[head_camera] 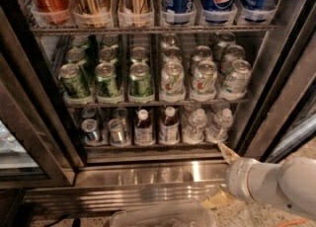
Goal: Pick water bottle from bottom shelf of fridge
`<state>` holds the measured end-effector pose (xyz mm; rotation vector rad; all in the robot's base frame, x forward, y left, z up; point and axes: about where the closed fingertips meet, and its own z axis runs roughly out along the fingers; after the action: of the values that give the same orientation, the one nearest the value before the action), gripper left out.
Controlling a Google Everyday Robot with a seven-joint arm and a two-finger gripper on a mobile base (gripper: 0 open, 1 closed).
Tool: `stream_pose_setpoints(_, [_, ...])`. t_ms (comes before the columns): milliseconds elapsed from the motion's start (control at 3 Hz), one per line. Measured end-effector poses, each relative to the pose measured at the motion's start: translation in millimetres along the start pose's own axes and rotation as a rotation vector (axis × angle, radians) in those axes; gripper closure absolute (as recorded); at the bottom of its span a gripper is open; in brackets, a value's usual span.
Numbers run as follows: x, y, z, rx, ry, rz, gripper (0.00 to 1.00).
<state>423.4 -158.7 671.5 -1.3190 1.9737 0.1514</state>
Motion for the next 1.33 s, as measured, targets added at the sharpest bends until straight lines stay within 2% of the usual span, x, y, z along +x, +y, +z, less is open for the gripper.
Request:
stream_pose_setpoints(333, [-4.5,-2.6,15.2,0.067,-0.068,0.020,0.00])
stream_pose_setpoints(667, [-9.7,-6.5,28.2,0.109,-0.120,0.032,0.00])
stream_pose_setpoints(1000, [-13.1,-11.1,43.1,0.135,-0.170,0.072,0.00])
stream_pose_setpoints(1333, [-13.1,-11.1,43.2,0.135,-0.170,0.072,0.00])
